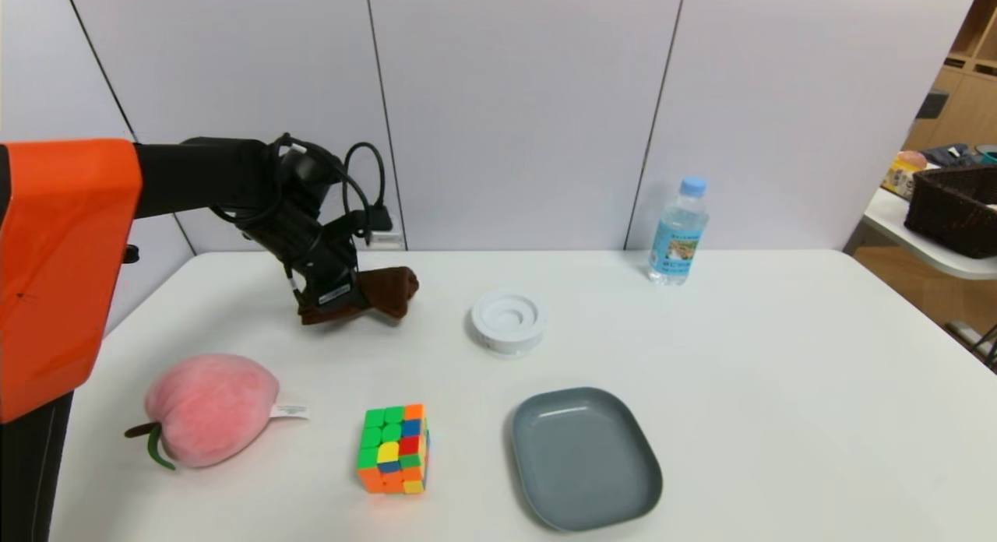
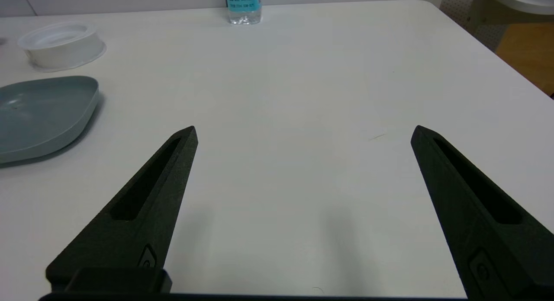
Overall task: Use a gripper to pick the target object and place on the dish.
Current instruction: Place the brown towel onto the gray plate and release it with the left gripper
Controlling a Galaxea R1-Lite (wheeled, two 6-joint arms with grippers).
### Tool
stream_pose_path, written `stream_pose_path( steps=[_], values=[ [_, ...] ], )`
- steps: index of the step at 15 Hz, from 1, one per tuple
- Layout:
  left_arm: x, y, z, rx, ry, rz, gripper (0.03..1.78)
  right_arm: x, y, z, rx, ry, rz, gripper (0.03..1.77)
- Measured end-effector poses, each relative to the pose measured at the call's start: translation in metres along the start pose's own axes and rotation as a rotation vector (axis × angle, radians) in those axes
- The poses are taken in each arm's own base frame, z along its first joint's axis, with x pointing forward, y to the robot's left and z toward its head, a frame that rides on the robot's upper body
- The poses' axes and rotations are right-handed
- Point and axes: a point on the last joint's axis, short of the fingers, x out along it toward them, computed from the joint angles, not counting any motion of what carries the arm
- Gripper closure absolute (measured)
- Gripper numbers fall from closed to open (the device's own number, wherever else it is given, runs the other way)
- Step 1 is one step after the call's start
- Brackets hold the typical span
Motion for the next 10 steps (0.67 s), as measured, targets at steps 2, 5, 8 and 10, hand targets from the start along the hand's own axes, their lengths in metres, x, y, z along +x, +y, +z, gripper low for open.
stream_pose_path(
  steps=[2, 5, 8, 10],
  values=[
    [-0.016, 0.005, 0.002, -0.03, -0.042, 0.051, 1.47, 0.0, 0.0, 0.0, 0.0, 0.0, 0.0, 0.09],
    [-0.044, 0.01, 0.005, -0.069, -0.104, 0.118, 1.47, 0.0, 0.0, 0.0, 0.0, 0.0, 0.0, 0.09],
    [-0.081, 0.008, 0.012, -0.126, -0.229, 0.143, 1.47, 0.0, 0.0, 0.0, 0.0, 0.0, 0.0, 0.09],
    [-0.099, 0.001, 0.027, -0.107, -0.306, 0.162, 1.47, 0.0, 0.0, 0.0, 0.0, 0.0, 0.0, 0.09]
  ],
)
